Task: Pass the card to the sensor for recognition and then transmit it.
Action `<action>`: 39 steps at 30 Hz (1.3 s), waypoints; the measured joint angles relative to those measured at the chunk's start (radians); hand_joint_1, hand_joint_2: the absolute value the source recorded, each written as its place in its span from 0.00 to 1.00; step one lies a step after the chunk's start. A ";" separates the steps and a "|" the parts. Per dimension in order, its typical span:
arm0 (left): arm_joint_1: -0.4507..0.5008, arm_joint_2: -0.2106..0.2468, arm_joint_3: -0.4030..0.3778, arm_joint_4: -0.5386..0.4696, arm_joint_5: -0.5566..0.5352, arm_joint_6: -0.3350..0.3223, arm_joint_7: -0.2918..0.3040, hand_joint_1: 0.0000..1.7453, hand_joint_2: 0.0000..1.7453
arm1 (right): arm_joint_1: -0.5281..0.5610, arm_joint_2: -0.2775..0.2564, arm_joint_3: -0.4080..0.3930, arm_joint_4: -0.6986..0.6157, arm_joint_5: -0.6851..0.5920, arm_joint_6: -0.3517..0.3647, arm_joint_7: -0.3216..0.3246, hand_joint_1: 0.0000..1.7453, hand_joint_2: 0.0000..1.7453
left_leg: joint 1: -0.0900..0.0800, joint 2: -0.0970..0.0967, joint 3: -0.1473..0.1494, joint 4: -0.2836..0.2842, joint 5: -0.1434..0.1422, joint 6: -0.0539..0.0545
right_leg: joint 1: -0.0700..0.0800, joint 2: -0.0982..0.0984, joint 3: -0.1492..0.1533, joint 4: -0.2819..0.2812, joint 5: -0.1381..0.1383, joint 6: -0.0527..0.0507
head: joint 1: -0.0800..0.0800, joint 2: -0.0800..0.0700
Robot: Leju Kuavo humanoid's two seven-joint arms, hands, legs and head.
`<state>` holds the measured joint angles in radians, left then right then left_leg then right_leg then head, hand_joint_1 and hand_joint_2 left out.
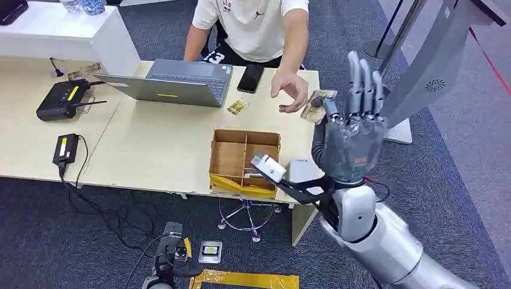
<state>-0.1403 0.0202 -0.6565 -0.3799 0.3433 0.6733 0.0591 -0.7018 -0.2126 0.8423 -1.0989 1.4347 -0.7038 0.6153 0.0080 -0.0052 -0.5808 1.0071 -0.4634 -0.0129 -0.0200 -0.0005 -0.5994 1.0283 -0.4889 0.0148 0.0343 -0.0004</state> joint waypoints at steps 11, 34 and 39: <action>-0.002 -0.011 -0.001 -0.014 0.042 0.000 0.005 0.00 1.00 | -0.160 -0.038 0.106 -0.153 0.000 0.003 0.000 1.00 1.00 | 0.001 0.002 0.000 0.000 0.000 0.000 | 0.001 0.000 0.001 0.001 0.000 -0.001 | 0.000 0.000; -0.041 -0.058 -0.056 -0.053 0.068 -0.034 0.026 0.00 1.00 | -0.243 0.230 0.301 0.267 -0.103 0.774 -0.262 1.00 1.00 | 0.002 0.000 0.000 0.000 0.000 0.000 | 0.002 0.000 0.000 0.000 0.000 -0.001 | 0.000 0.000; -0.041 -0.075 -0.093 -0.066 0.050 -0.034 0.040 0.00 1.00 | -0.274 0.217 0.324 0.287 -0.155 0.840 -0.215 1.00 1.00 | 0.002 0.001 0.000 0.000 0.000 0.000 | 0.002 0.000 0.000 0.000 0.000 -0.001 | 0.000 0.000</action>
<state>-0.1815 -0.0546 -0.7493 -0.4456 0.3929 0.6390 0.0996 -0.9756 0.0042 1.1658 -0.8122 1.2794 0.1366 0.4006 0.0097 -0.0043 -0.5810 1.0071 -0.4632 -0.0132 -0.0183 -0.0004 -0.5996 1.0280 -0.4885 0.0138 0.0340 -0.0004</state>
